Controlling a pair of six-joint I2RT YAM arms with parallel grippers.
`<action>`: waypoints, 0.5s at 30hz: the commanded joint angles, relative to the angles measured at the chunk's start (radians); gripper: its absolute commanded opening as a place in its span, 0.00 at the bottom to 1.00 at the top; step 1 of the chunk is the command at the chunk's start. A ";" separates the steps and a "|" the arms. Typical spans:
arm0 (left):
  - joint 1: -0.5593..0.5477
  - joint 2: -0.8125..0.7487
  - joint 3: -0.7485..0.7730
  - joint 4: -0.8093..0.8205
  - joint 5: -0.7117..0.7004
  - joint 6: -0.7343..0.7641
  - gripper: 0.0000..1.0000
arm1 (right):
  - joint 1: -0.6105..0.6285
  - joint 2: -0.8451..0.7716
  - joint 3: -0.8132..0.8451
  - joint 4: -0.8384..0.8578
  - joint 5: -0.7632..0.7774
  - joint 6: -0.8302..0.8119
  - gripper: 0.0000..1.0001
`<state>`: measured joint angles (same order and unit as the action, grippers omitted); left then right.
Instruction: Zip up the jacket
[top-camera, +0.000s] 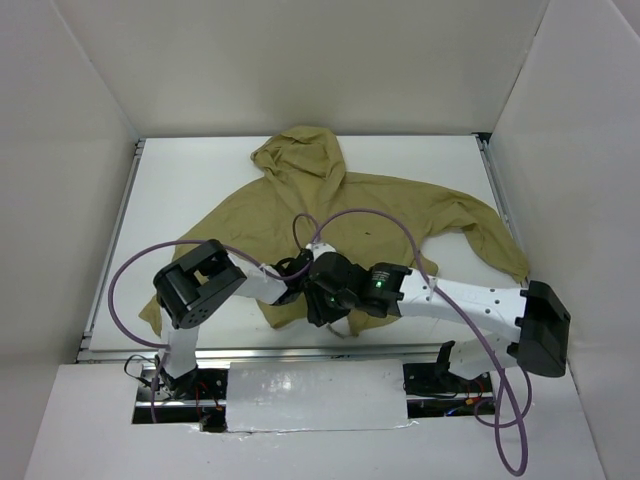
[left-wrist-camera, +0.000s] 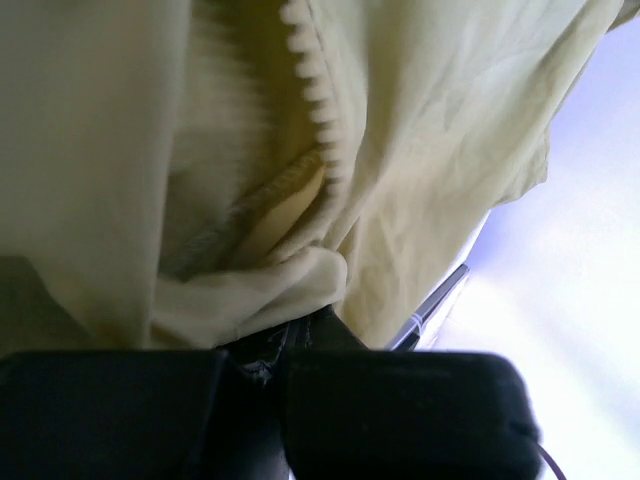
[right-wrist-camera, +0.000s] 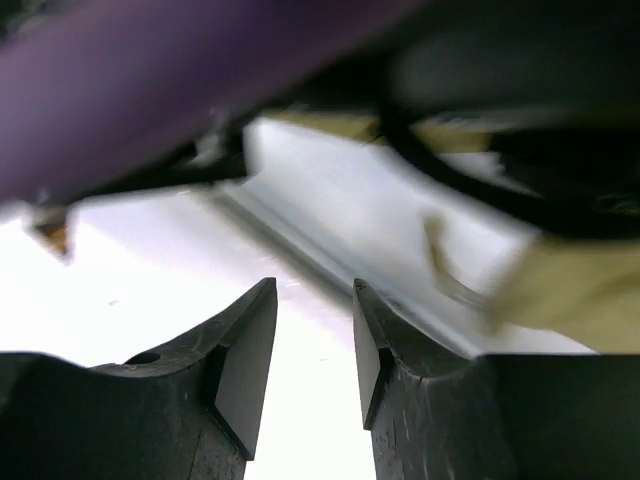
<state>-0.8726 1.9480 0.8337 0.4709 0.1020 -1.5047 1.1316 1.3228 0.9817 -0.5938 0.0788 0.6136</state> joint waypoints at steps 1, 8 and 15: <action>0.044 0.091 -0.117 -0.373 -0.163 0.087 0.00 | 0.023 -0.058 0.022 0.106 -0.134 0.035 0.45; 0.090 0.033 -0.174 -0.356 -0.177 0.107 0.00 | 0.017 -0.224 -0.060 0.123 -0.024 0.101 0.49; 0.098 -0.171 -0.206 -0.430 -0.300 0.150 0.00 | -0.056 -0.267 -0.245 0.066 0.093 0.130 0.52</action>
<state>-0.7921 1.7626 0.6964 0.4095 -0.0284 -1.4662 1.0916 1.0470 0.8070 -0.4953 0.0845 0.7246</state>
